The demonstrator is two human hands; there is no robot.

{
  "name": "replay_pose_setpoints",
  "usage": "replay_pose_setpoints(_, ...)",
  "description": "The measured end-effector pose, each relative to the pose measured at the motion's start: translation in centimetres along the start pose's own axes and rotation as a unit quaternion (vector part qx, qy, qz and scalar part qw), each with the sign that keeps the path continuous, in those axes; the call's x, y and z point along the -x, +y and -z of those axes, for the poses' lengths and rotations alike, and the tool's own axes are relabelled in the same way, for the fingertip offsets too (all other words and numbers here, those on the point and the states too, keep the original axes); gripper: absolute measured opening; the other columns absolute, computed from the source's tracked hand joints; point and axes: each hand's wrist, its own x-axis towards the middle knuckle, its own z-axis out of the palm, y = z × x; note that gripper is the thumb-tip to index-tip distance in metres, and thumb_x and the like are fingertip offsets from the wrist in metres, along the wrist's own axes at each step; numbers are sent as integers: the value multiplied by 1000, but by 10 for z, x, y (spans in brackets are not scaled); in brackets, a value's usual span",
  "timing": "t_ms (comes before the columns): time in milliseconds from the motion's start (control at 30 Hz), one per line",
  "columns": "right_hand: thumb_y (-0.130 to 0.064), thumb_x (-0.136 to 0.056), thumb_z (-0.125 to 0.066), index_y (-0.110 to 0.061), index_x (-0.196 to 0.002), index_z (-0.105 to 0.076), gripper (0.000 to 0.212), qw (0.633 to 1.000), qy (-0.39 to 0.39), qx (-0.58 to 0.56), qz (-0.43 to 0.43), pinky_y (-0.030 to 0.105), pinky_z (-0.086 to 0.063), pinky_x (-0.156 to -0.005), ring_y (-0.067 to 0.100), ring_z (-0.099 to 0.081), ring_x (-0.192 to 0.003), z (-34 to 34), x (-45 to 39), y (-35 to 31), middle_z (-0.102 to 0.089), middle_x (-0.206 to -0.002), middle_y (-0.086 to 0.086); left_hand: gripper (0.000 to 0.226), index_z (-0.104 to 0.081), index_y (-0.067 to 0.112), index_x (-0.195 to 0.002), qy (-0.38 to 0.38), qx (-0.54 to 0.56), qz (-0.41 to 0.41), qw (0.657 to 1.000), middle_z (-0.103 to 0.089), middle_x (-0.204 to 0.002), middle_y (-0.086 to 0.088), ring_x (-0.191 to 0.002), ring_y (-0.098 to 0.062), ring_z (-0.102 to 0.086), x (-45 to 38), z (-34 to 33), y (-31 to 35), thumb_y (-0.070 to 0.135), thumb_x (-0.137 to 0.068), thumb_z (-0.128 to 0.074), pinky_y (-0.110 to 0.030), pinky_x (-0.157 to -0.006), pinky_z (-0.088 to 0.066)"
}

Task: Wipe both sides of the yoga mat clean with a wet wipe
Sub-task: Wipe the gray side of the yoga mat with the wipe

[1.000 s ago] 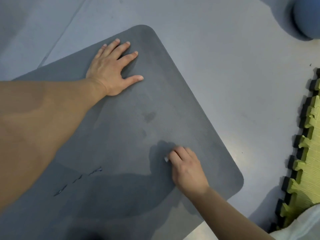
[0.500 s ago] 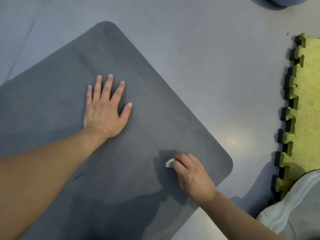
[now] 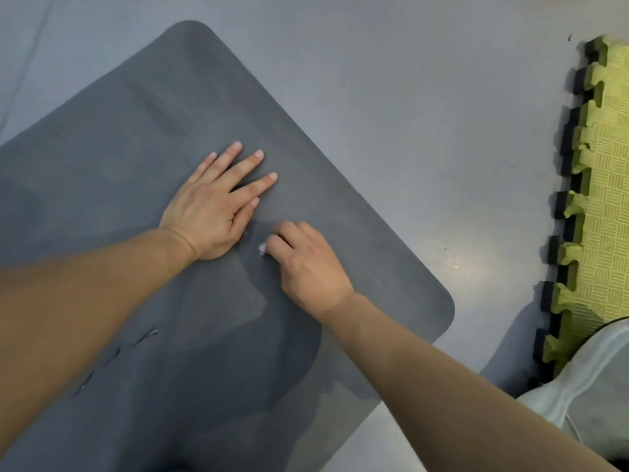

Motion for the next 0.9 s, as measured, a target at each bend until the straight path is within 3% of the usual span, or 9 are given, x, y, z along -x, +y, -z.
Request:
replay_pose_setpoints(100,-1,-87,-42,-10,-97,-65,27,999,-27,14,-30,44,-45,-68,32,-50,-79,16,76,22,-58,-95,10,50,-39,33,-153,-6,2,6,1000,-27,-165,0,-154,-30,-15,1,2,0,38,-105,-29,-47,-125,-12)
replay_pose_setpoints(233,6,-83,-59,-11,-100,-65,25,998,-25,32,-44,41,-49,-69,29,-53,-80,36,157,41,-58,-97,8,51,-38,33,-154,-8,-4,4,1000,-26,-165,-1,-153,-31,-15,1,3,3,39,-104,-29,-48,-125,-12)
replay_pose_setpoints(367,9,-73,-59,-8,-85,-63,21,997,3,27,-77,41,-45,-66,30,-49,-74,26,118,28,-57,-90,10,56,-36,26,-155,-24,-37,-26,999,-25,-165,-6,-153,-36,-15,-3,5,4,46,-104,-27,-53,-123,-14)
replay_pose_setpoints(533,7,-75,-55,-10,-82,-59,19,996,36,4,-77,39,-39,-66,28,-43,-70,14,22,16,-53,-85,10,52,-43,26,-152,-56,-36,-140,988,-31,-162,-8,-151,-34,-22,-11,5,10,41,-104,-30,-50,-122,-19)
replay_pose_setpoints(667,2,-84,-49,-11,-91,-64,21,997,-3,33,-73,42,-42,-68,30,-46,-74,29,61,39,-56,-93,9,49,-50,26,-147,-47,-18,-123,991,-38,-159,-9,-150,-35,-26,-13,8,12,40,-104,-32,-51,-122,-21)
replay_pose_setpoints(800,7,-81,-63,-13,-98,-66,27,990,18,43,-136,39,-46,-70,27,-51,-80,51,153,63,-57,-100,4,49,-62,19,-137,-19,19,-57,998,-46,-152,-12,-146,-38,-32,-10,9,36,34,-96,-39,-59,-118,-25)
replay_pose_setpoints(900,7,-81,-64,-10,-93,-65,21,986,33,52,-157,39,-47,-67,27,-52,-78,48,156,66,-58,-97,6,60,-62,18,-130,-48,70,54,995,-41,-155,-9,-150,-34,-24,-13,19,70,59,-88,-46,-63,-118,-22)
